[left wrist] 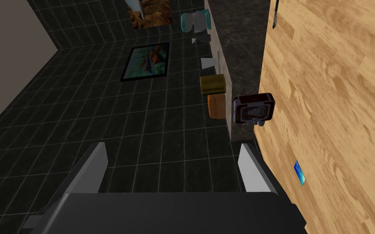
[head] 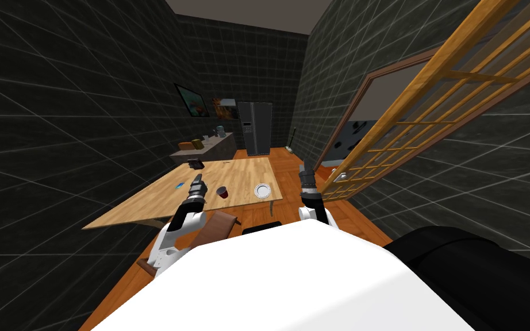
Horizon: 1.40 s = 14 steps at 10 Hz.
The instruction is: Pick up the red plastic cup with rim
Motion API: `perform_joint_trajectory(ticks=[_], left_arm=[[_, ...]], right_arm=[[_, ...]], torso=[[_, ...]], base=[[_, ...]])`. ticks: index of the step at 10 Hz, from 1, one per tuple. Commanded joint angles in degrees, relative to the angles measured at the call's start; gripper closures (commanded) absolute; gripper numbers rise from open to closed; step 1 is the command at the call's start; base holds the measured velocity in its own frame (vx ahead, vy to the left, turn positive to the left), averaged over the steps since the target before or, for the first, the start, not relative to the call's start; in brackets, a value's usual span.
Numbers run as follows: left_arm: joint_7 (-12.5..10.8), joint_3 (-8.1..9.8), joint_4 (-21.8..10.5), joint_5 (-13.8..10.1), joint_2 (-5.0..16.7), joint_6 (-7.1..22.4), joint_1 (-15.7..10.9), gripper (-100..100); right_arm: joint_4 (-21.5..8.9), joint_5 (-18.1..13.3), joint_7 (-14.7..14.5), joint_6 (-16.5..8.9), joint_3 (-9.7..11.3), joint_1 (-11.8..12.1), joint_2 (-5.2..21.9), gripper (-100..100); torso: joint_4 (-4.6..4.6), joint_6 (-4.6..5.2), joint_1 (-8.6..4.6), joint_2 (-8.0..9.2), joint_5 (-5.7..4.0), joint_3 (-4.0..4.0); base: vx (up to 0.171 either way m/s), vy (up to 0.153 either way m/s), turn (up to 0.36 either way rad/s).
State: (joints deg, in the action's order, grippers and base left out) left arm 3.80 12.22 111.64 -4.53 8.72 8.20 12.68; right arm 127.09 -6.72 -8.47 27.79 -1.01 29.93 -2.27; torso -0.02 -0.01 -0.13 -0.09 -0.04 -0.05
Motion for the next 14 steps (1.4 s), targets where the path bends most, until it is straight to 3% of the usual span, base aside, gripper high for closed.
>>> perform_joint_trajectory(ticks=[1, 14], left_arm=[[0.2, 1.13, -1.5, 0.2, -0.1, 2.9, -1.1, -100], [0.8, 6.93, -11.5, 0.7, 0.7, 20.8, -7.2, -100]], right_arm=[[0.0, 0.0, 0.0, 0.0, 0.0, 0.0, 0.0, 0], [0.0, 0.0, 0.0, 0.0, 0.0, 0.0, 0.0, 0]], torso=[[0.0, 0.0, 0.0, 0.0, 0.0, 0.0], [0.0, 0.0, -0.01, 0.0, 0.0, 0.0]], base=[[0.024, -0.044, -0.02], [0.022, -0.041, -0.013]])
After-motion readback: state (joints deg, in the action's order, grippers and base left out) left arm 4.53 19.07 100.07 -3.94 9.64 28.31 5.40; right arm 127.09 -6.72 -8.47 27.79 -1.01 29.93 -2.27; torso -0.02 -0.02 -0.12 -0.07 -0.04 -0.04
